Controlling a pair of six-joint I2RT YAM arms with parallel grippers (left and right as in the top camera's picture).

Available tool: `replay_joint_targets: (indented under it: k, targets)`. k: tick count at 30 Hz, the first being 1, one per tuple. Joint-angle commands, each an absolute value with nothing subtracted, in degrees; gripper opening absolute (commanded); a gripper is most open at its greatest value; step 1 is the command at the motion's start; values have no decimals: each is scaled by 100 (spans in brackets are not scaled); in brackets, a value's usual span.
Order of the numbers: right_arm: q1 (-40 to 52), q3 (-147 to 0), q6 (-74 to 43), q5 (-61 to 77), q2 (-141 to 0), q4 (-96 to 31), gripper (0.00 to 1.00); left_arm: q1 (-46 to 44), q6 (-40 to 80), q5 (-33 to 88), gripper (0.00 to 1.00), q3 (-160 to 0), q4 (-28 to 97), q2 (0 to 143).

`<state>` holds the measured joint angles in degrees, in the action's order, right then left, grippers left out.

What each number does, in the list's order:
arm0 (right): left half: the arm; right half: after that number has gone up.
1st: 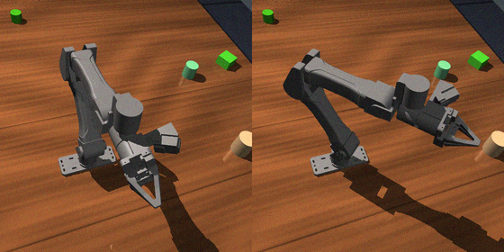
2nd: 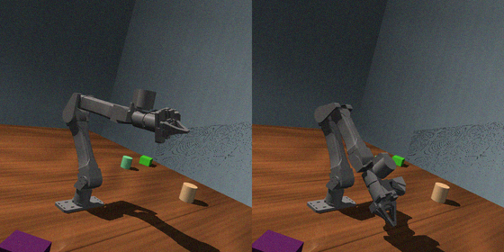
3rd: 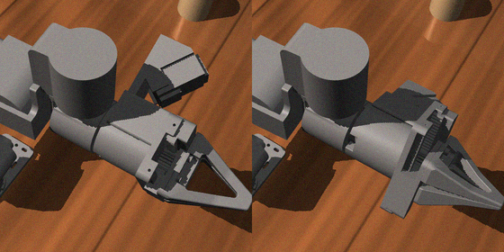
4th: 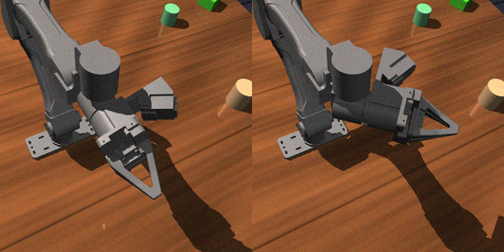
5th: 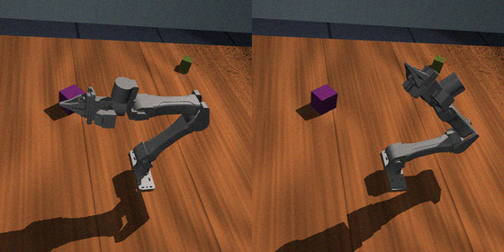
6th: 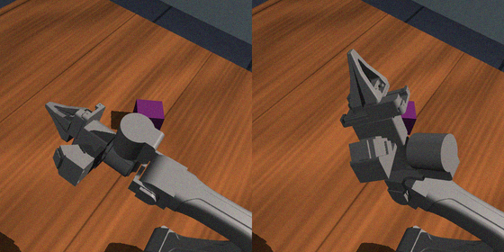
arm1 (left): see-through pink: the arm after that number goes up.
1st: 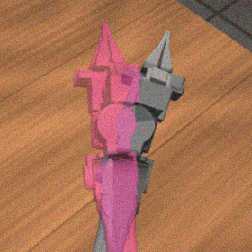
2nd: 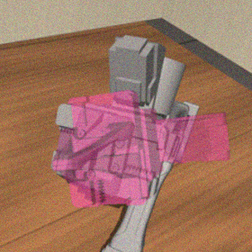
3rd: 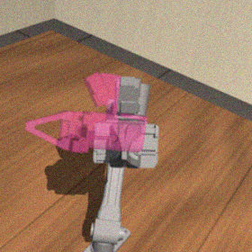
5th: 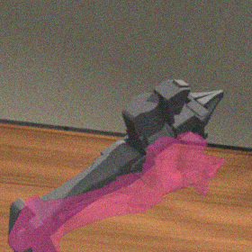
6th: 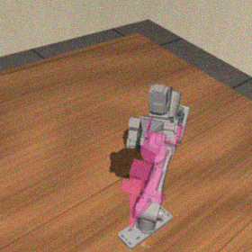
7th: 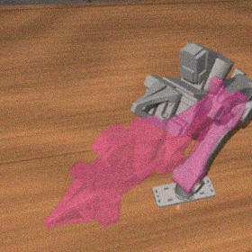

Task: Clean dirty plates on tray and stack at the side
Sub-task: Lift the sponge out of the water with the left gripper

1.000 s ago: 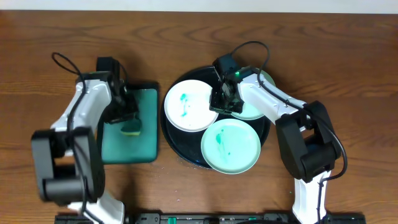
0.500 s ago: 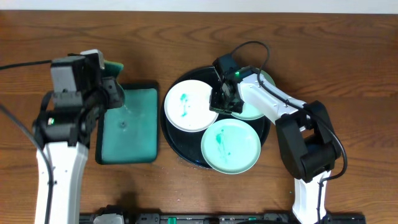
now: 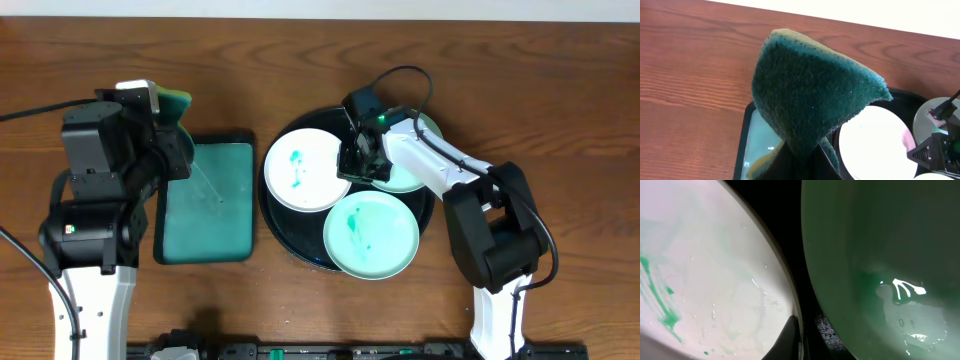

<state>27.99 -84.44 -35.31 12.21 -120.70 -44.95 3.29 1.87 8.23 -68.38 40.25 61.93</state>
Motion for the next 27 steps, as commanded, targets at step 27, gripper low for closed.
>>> replay_joint_targets:
  k: [27]
  targets:
    - [2915, -8416, -3356, 1223, -12258, -4545, 1, 346, 1470, 873, 7, -6864, 5968, 9924]
